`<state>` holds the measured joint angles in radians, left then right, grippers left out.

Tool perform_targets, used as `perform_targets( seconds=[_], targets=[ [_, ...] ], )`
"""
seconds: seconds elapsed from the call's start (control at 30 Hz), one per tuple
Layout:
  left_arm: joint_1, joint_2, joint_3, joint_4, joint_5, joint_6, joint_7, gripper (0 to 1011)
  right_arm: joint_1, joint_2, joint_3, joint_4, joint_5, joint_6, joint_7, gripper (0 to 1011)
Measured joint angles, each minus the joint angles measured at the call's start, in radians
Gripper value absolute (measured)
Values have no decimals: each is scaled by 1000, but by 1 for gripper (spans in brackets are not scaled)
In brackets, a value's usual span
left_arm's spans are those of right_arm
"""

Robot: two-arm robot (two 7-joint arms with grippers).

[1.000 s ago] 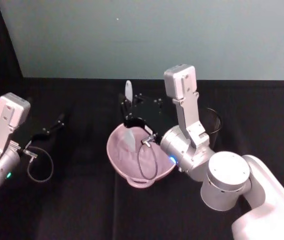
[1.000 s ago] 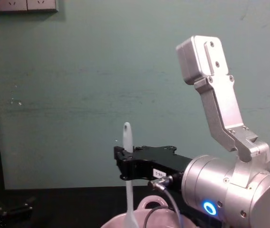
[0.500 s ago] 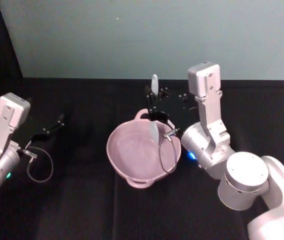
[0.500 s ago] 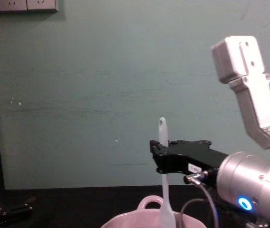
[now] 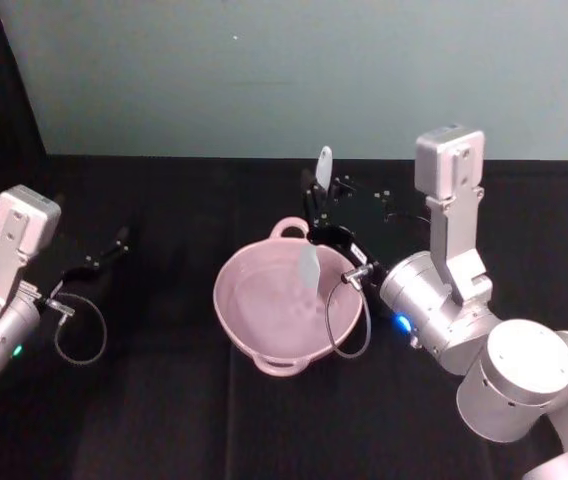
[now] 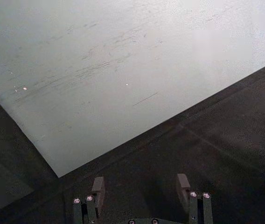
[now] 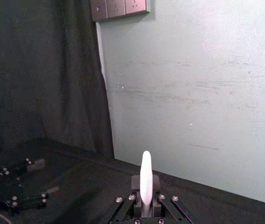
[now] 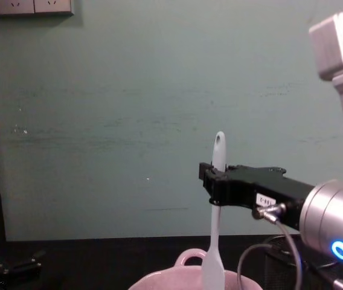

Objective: Use the one hand to pick up the spoon and stir the clear water in the bowl.

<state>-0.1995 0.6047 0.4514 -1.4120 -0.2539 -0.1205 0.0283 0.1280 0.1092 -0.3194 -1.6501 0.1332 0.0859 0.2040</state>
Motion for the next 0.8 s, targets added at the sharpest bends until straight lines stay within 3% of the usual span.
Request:
perform_targets(
  seconds=[0.3,0.57,0.8],
  targets=[
    [0,0,0,0,0,0,0,1011,-45,-3,48,-128,82,98,-15,119],
    [0,0,0,0,0,0,0,1011,-66,17,127,-237,175,152,-36,118],
    [0,0,0,0,0,0,0,1011,-69,35,197,-280,236,179,-62,119]
  ],
)
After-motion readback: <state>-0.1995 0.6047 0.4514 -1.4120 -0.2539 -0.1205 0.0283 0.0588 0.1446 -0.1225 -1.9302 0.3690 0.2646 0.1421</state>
